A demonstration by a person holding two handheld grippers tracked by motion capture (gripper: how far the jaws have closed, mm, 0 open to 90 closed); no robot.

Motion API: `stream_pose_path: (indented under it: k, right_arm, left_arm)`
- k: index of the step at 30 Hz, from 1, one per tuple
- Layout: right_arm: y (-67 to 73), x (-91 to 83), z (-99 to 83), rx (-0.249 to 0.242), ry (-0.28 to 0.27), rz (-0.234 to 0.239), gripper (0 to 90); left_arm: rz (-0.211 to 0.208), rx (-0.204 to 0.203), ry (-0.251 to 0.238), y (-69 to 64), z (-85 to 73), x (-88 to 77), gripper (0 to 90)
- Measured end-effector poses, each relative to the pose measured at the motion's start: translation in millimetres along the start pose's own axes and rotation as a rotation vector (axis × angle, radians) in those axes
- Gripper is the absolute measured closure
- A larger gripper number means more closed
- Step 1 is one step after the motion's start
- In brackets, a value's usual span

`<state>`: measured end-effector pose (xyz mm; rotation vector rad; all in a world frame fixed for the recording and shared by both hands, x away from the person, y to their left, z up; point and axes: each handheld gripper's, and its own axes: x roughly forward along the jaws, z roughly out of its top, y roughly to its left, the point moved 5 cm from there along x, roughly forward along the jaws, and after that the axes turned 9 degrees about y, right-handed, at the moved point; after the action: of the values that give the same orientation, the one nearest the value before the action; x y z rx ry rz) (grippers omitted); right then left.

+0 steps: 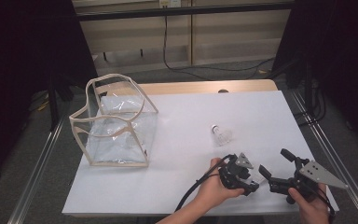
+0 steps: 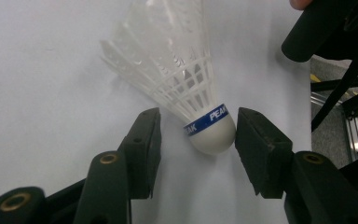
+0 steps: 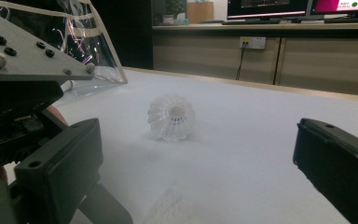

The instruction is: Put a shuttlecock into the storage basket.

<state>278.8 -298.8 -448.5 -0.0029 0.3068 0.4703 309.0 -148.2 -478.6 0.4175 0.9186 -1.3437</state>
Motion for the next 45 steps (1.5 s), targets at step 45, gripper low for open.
stream_pose_path:
  k: [45]
  right_arm:
    - [-0.7,0.0,0.3,-0.003,-0.001,-0.001,1.0]
  left_arm:
    - [-0.015,-0.055,-0.001,1.9,-3.3,1.4,61.3]
